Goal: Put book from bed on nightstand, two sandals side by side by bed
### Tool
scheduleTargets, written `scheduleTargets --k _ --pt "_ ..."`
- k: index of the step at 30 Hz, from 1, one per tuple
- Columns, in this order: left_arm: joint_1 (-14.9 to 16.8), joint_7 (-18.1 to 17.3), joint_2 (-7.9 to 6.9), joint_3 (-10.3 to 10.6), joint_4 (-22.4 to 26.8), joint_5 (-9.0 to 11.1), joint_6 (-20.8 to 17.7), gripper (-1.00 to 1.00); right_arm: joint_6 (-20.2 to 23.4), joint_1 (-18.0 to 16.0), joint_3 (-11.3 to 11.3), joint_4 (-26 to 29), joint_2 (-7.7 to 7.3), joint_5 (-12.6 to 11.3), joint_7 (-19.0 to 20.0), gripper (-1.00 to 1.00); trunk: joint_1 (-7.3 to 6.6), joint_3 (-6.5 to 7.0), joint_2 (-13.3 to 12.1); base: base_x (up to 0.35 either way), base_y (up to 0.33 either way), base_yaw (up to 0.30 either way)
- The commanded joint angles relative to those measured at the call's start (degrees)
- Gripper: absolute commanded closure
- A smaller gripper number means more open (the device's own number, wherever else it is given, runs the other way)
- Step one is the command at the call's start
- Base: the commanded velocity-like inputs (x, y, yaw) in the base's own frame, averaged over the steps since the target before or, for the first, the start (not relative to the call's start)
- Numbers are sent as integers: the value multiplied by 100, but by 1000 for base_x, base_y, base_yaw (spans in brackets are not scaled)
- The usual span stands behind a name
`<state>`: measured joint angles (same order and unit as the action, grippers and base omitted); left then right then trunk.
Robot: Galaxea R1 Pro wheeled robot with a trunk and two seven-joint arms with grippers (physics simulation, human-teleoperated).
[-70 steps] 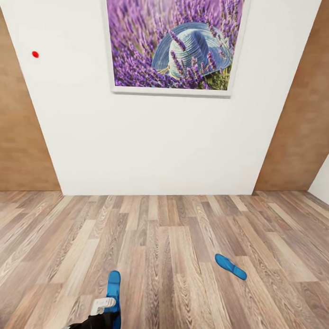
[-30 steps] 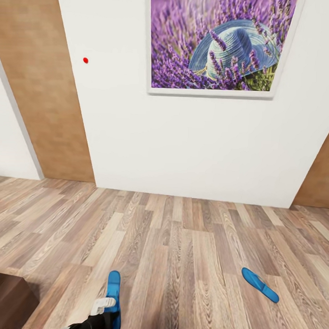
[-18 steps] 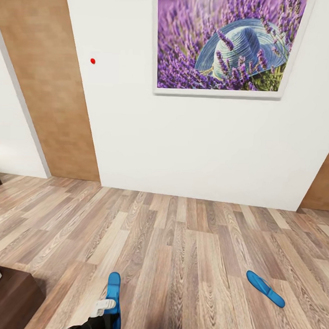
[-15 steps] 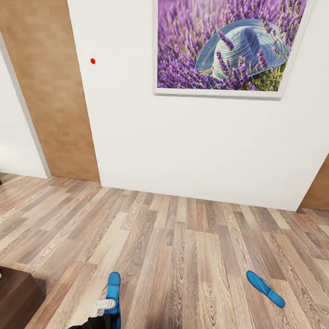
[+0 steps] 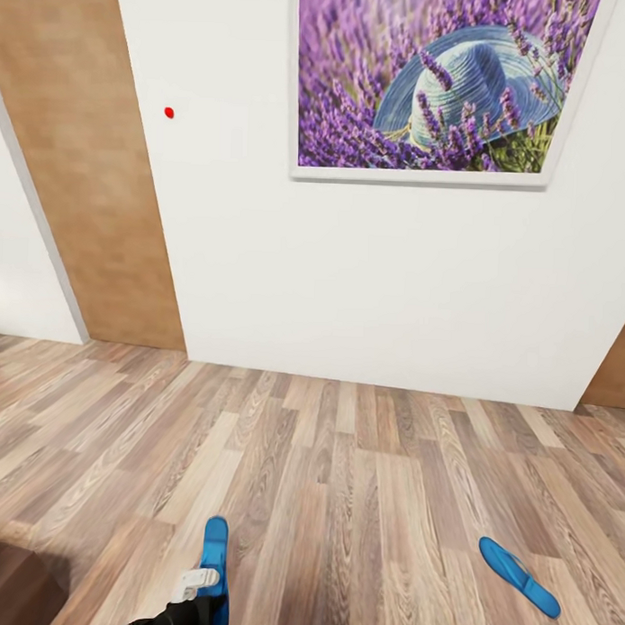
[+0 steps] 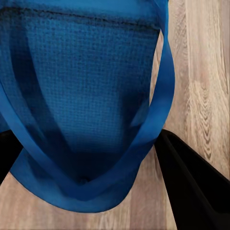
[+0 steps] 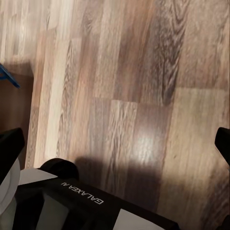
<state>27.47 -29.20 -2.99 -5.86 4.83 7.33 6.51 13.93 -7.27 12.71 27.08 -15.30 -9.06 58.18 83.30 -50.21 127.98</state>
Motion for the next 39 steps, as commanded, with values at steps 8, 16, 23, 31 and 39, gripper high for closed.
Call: scheduleTargets --k 8,16,23,31,39 --pt "4 -36 -1 -49 -8 15 -1 100 57 -3 4 -1 0 -35 18 -100 2 -6 2 317 75 0" --pt "4 -33 0 -47 -8 14 -1 100 57 -3 7 -1 0 -35 18 -100 2 -6 2 317 100 0" --pt "4 -33 0 -46 -15 17 -1 100 57 -3 6 -1 0 -35 18 -100 2 -6 2 294 68 0" --pt "4 -33 0 -46 -17 18 -1 100 57 -3 4 -1 0 -35 18 -100 2 -6 2 318 5 0" --pt "4 -33 0 -46 -17 16 -1 100 57 -3 3 -1 0 -35 18 -100 2 -6 2 332 0 0"
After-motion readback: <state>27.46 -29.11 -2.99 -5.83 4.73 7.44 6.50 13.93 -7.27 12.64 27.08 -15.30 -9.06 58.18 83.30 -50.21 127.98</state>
